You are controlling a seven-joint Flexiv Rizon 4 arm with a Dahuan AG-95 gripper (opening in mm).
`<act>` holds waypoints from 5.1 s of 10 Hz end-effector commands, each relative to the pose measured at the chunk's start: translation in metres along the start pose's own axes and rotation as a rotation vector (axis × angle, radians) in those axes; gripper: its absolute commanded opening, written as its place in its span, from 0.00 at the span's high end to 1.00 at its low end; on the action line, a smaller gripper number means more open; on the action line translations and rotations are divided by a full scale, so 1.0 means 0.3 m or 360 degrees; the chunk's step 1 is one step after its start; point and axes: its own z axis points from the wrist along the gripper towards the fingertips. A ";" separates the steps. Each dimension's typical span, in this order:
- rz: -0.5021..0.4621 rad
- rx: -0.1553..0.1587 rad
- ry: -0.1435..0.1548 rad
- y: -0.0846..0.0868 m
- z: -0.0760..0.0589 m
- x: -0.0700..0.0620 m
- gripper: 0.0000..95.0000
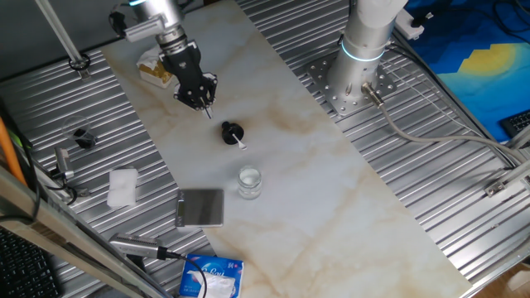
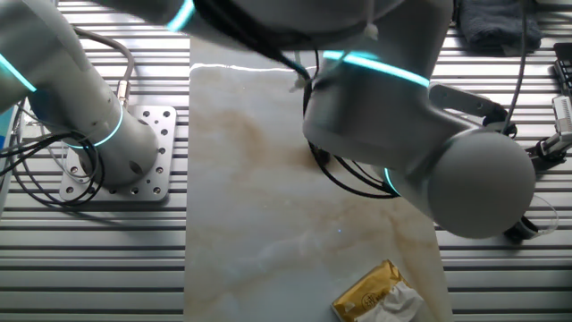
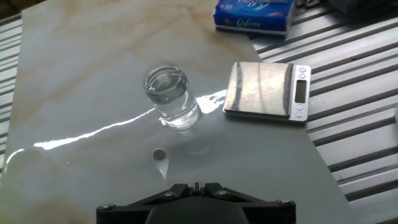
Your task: Screw the lid onto the jar
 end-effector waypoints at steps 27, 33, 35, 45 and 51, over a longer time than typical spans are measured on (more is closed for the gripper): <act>-0.0049 -0.0125 0.0128 0.031 0.044 0.094 1.00; 0.0027 -0.0159 0.0188 0.031 0.044 0.094 1.00; 0.0024 -0.0166 0.0190 0.031 0.044 0.094 1.00; -0.0024 -0.0155 0.0216 0.069 0.028 0.122 1.00; -0.0022 -0.0144 0.0189 0.115 0.059 0.157 0.80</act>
